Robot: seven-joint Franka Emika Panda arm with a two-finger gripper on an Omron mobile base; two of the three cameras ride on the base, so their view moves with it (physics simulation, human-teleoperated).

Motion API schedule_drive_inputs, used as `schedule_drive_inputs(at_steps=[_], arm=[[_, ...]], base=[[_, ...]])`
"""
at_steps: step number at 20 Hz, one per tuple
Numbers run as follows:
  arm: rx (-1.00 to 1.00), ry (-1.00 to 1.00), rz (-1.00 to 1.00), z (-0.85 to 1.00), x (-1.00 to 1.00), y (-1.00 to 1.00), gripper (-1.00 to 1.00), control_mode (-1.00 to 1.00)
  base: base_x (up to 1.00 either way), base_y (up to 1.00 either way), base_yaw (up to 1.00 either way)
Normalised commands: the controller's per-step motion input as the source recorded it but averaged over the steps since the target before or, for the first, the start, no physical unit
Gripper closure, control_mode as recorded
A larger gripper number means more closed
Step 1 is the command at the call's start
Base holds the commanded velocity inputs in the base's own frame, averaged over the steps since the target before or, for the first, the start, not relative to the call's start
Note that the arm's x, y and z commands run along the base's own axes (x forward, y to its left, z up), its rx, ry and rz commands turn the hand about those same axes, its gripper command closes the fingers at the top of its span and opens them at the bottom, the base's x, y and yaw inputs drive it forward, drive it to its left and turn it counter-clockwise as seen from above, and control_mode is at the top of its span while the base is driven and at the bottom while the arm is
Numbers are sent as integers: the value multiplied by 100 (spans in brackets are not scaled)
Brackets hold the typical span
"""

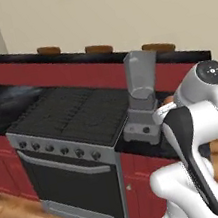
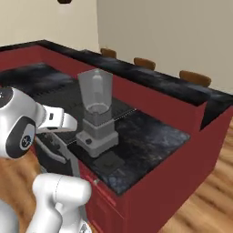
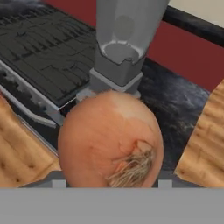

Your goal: Grab the lime and onion from the fridge, place them in the blender, close the lid, and turn on the blender to create a marinade.

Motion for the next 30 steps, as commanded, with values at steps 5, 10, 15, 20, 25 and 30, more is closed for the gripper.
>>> schedule_drive_inputs(at_steps=[5,10,15,20,25,30], arm=[[0,0,0,0,0,0,100,100],[0,0,0,0,0,0,100,100],[0,0,0,0,0,0,100,100],[0,0,0,0,0,0,100,100],[0,0,0,0,0,0,100,100],[0,0,0,0,0,0,100,100]], base=[[1,32,-74],[0,40,-64],[0,68,-42],[0,63,-24],[0,13,-17],[0,0,-15]])
